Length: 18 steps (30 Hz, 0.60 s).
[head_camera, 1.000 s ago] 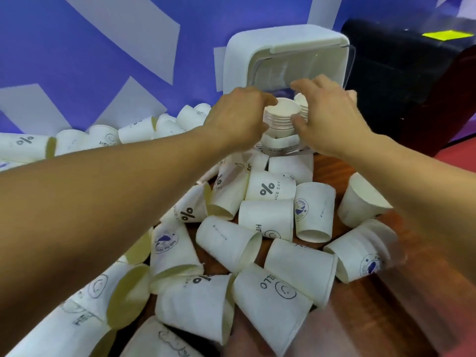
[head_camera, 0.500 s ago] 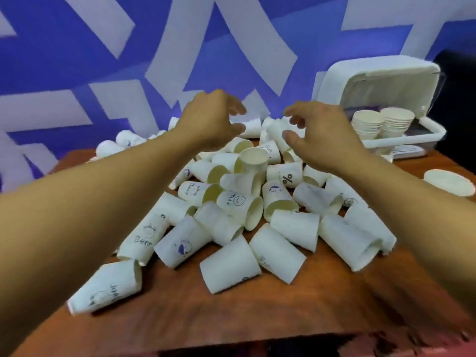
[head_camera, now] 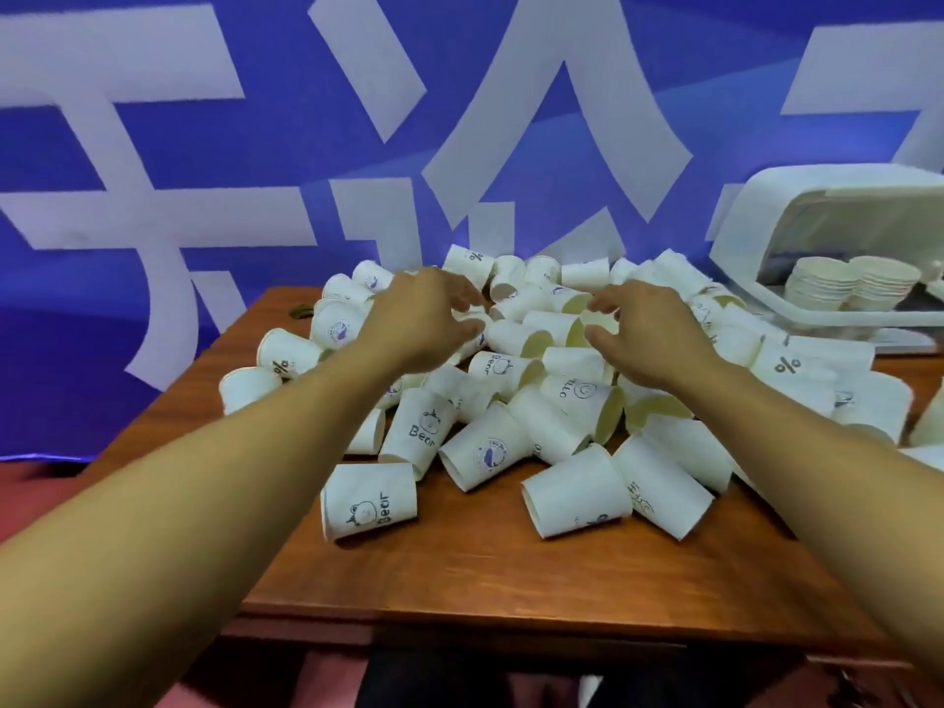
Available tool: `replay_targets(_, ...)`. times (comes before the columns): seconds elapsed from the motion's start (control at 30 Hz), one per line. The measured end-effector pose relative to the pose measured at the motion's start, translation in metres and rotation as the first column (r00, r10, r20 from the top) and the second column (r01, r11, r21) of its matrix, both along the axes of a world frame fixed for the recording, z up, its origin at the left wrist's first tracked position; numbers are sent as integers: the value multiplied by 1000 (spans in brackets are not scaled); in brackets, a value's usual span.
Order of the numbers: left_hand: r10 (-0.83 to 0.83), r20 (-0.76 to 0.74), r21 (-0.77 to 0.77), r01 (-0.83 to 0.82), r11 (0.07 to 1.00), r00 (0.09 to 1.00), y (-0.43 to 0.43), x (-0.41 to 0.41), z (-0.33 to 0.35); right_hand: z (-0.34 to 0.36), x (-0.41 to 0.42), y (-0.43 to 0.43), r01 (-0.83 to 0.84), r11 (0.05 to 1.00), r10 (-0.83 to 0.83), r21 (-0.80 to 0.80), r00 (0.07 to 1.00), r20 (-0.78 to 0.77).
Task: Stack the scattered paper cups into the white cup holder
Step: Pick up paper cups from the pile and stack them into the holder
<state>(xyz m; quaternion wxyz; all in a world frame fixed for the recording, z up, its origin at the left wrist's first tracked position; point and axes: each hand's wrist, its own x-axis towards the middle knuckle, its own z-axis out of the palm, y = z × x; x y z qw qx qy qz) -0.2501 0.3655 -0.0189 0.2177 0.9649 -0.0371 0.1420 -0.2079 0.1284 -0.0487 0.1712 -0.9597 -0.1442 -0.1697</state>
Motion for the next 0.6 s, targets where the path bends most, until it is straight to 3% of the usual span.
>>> replay_targets(0.27, -16, -54, 18, 17, 1000, 998, 9, 5, -29, -22, 40, 5, 119, 979, -144, -164, 977, -154)
replay_targets(0.43, 51, -62, -17, -52, 999, 997, 30, 17, -36, -35, 63, 11, 135, 944, -207, -302, 953, -222)
replay_targets(0.6, 156, -65, -97, -161, 982, 986, 58, 32, -44, -40, 72, 12, 153, 932, -251, -328, 926, -281)
